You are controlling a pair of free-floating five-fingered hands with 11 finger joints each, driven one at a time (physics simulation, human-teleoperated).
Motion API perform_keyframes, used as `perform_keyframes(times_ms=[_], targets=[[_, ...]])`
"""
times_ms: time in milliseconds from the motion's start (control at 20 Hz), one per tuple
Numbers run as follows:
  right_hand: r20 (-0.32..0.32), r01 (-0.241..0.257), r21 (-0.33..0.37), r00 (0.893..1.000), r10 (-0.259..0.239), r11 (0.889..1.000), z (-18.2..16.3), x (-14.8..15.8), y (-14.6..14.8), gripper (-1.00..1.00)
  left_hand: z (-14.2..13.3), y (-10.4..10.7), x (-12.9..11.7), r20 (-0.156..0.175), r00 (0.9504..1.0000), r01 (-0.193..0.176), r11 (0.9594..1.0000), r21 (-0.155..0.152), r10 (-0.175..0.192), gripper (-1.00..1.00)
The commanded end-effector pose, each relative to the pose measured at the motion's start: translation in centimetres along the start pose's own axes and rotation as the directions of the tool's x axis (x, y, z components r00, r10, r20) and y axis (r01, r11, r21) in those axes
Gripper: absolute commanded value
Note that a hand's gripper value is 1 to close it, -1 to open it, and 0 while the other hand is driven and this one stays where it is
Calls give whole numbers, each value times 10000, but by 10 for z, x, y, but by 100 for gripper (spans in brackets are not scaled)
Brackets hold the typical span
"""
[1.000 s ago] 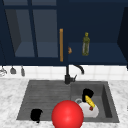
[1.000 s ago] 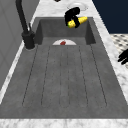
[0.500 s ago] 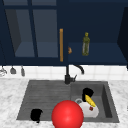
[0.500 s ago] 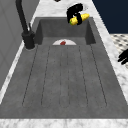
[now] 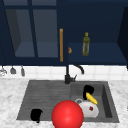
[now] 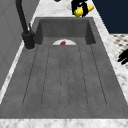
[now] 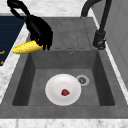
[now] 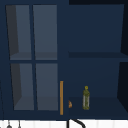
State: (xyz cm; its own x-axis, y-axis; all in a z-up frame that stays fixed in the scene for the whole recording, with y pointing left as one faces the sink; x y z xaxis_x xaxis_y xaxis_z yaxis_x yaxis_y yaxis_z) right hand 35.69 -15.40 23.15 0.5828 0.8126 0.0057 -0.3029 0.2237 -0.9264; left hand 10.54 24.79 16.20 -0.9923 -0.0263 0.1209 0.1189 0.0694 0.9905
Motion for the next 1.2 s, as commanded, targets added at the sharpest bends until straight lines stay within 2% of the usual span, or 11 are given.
perform_keyframes(times_ms=[0, 350, 650, 1150], targets=[[605, -382, -558, 9973, 416, 9977, 12, -10, -25, 100, 0, 0, 0, 0, 10000, 0, 10000, 0, 0, 0], [492, -644, -496, 9966, 668, 9967, 39, -30, -53, 100, 0, 0, 0, 0, 10000, 0, 10000, 0, 0, 0], [474, -662, -534, 9965, 688, 9964, 54, -51, -71, 100, 0, 0, 0, 0, 10000, 0, 10000, 0, 0, 0], [480, -375, -387, 9981, 394, 9985, 69, -97, -89, 100, 0, 0, 0, 0, 10000, 0, 10000, 0, 0, 0]])
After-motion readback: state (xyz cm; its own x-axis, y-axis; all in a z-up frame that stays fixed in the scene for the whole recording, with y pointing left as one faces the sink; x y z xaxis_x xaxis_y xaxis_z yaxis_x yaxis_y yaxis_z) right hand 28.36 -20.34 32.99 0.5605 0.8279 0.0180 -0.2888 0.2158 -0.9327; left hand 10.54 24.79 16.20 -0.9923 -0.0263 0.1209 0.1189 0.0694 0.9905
